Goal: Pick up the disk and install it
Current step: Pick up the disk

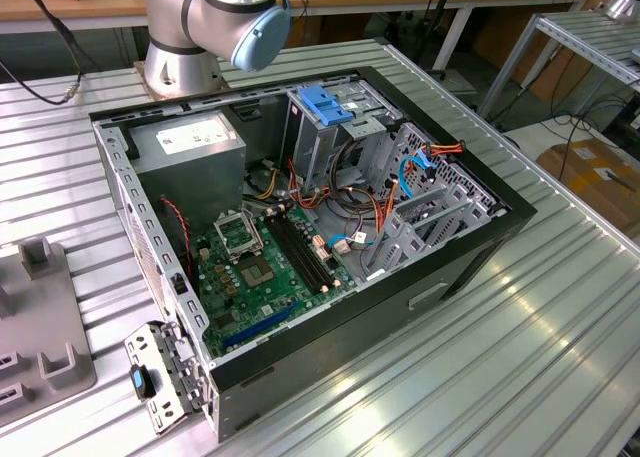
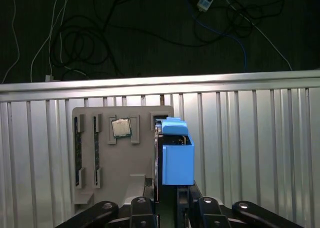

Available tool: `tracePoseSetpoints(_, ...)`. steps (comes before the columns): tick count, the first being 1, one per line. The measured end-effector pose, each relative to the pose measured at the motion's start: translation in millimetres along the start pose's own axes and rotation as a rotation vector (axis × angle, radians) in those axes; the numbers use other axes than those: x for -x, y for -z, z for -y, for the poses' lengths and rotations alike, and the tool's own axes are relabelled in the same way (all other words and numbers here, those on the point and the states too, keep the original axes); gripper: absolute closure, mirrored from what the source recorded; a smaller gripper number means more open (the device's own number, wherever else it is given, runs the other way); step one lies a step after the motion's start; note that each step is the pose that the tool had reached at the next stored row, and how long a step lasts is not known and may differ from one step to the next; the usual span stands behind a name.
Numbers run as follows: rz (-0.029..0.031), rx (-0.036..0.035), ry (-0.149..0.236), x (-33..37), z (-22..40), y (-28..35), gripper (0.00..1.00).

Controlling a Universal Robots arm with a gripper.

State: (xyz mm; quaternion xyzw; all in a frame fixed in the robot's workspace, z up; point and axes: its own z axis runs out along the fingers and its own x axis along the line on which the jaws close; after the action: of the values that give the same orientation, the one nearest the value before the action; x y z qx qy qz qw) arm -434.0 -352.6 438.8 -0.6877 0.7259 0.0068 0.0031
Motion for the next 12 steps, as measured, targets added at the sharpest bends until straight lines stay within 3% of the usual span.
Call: tracePoseSetpoints(12,0.0,0.0,0.0,0.1,0.0,5.5,0.65)
